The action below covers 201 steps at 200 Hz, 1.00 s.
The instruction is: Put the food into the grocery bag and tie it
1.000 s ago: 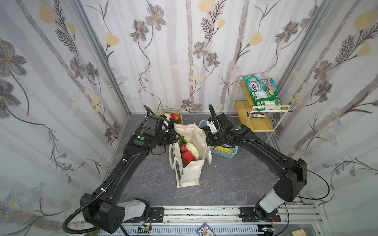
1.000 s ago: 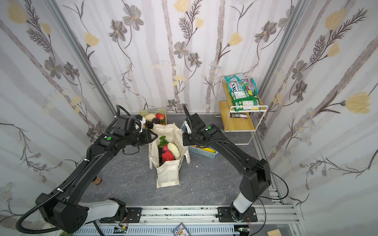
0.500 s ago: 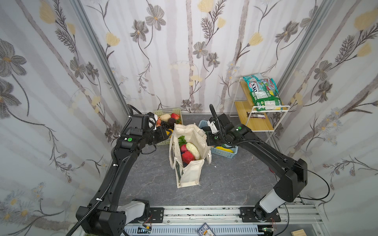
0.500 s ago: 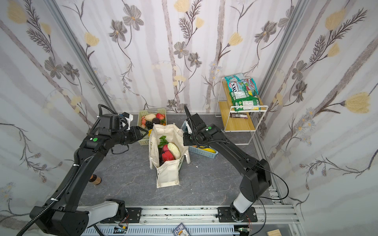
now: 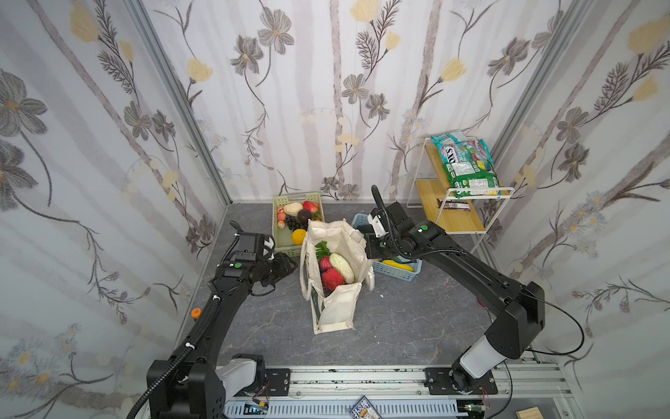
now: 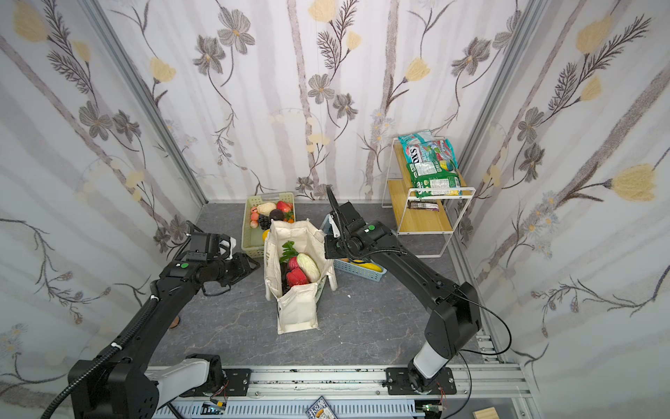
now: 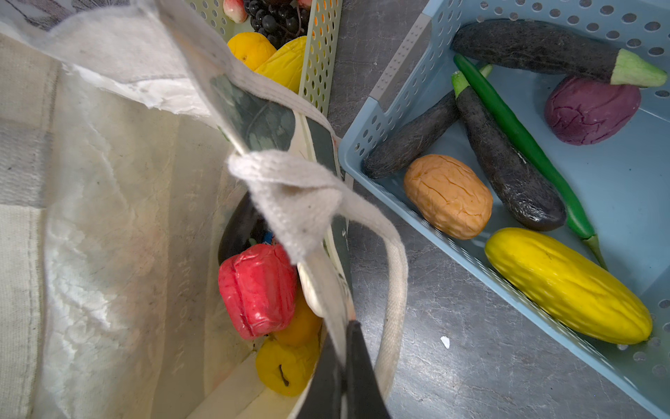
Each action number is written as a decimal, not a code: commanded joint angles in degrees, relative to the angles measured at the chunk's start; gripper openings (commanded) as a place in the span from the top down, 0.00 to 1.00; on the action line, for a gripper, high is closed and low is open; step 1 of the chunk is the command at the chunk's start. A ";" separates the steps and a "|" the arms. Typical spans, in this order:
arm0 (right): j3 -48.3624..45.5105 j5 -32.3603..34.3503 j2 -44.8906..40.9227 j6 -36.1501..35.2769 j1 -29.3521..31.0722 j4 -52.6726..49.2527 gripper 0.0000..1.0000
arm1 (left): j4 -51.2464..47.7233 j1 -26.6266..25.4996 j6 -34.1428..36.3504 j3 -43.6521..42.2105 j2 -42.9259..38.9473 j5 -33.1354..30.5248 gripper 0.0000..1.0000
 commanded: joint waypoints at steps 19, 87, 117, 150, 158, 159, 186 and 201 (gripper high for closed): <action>0.20 -0.27 -0.02 0.48 0.07 2.38 0.96 | 6.64 -0.96 -1.40 -3.37 1.18 0.80 0.50; 0.37 -0.62 0.56 0.46 -0.01 2.36 0.96 | 16.72 -2.03 -2.26 -9.83 5.78 2.37 0.50; 1.65 -0.72 1.47 0.29 0.03 1.74 0.96 | 15.09 -3.47 -1.82 -9.08 4.56 2.85 0.53; 2.85 -0.53 2.92 0.31 0.16 1.87 0.95 | 5.24 -3.52 4.27 -7.50 0.31 3.30 0.60; 2.96 -0.43 3.12 0.41 0.17 1.97 0.95 | 3.78 -3.49 5.58 -7.43 0.02 4.92 0.61; 2.94 -0.39 3.13 0.44 0.18 1.98 0.95 | 3.71 -3.51 5.70 -7.45 0.00 5.12 0.61; 3.44 -0.54 3.38 0.40 0.18 1.50 0.94 | 5.14 -3.60 5.31 -10.13 -0.30 5.22 0.62; 3.43 -0.33 3.23 0.36 0.12 1.17 0.94 | 6.81 -3.71 4.51 -11.60 0.66 3.47 0.62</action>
